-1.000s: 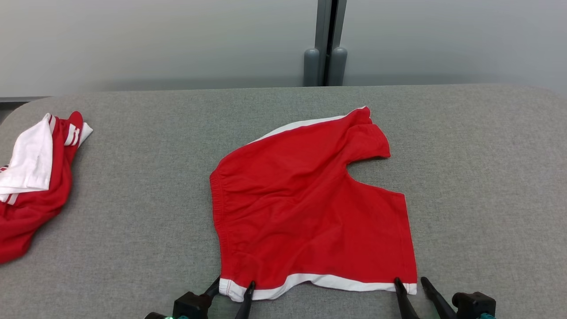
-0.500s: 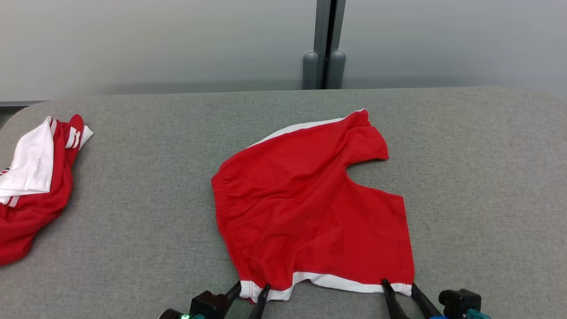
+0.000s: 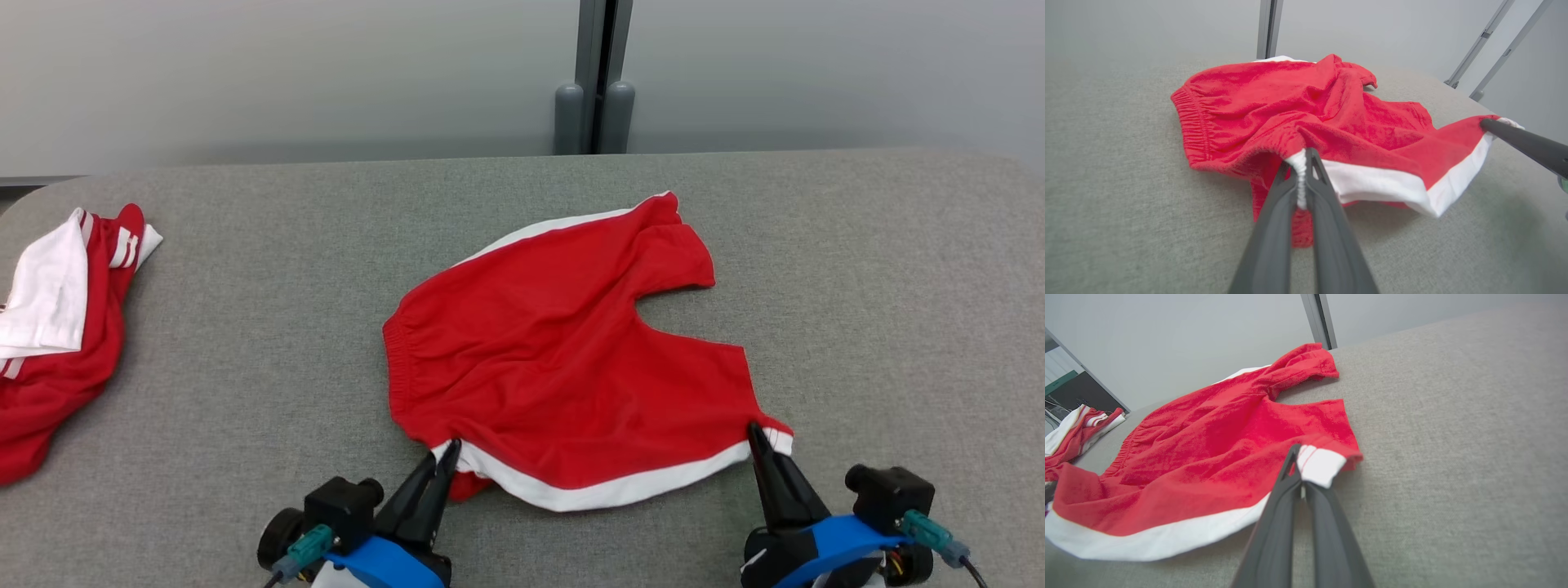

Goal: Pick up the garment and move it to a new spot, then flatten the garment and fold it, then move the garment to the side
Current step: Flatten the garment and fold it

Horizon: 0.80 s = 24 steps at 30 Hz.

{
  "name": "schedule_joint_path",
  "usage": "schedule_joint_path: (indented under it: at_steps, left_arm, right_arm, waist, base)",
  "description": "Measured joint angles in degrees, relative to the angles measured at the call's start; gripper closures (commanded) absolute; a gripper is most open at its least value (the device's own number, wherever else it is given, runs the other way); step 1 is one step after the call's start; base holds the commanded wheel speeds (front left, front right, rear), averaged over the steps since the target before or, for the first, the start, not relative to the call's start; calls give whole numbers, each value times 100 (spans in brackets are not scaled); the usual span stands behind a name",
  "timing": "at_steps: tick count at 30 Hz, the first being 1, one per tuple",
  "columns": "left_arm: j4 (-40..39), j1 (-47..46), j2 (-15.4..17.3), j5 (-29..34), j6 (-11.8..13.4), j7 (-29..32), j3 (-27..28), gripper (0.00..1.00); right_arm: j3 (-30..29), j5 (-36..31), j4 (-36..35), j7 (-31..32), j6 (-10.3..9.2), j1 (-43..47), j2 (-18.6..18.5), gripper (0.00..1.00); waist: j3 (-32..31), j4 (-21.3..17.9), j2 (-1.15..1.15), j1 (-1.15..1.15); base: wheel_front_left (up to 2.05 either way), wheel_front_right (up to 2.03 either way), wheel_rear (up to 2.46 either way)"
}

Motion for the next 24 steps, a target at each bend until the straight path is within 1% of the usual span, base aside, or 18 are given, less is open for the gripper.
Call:
schedule_joint_path:
  at_steps: [3,6,9,12,13,14,18,19,24]
  left_arm:
    - [-316,-118,71,-14,0,-1,174,100]
    - [-553,-357,104,-63,0,-1,293,100]
    - [-627,-817,174,-144,0,-1,320,100]
    - [-610,-1539,285,-259,0,-1,310,100]
    - [-573,-1827,321,-311,0,-1,287,100]
    - [-226,-3162,452,-660,0,9,78,100]
    - [132,-4618,554,-1001,0,35,27,100]
    - [354,-5241,592,-1091,0,59,-58,100]
    - [814,-6734,500,-1379,0,58,-286,100]
  right_arm:
    - [-103,-198,-299,0,0,-186,-3,100]
    - [-116,-258,-466,-1,0,-537,-87,100]
    - [-122,-272,-488,-1,0,-1095,-221,100]
    - [-43,-271,-327,-1,0,-1882,-380,100]
    - [-5,-260,-231,0,0,-2175,-437,100]
    - [182,-187,236,52,0,-3474,-687,100]
    - [243,73,721,219,0,-4819,-756,100]
    - [214,212,968,285,0,-5427,-794,100]
    - [164,503,1585,425,0,-6801,-840,100]
  waist:
    - [57,-29,0,0]
    - [140,-62,0,0]
    - [271,-99,0,0]
    - [468,-148,0,1]
    - [543,-164,1,1]
    - [879,-209,0,1]
    - [1275,-289,1,3]
    - [1452,-305,1,2]
    - [1825,-301,1,2]
  base:
    - [0,0,0]
    - [0,0,0]
    - [0,0,0]
    - [0,0,0]
    - [0,0,0]
    - [0,0,0]
    - [0,0,0]
    - [0,0,0]
    - [0,0,0]
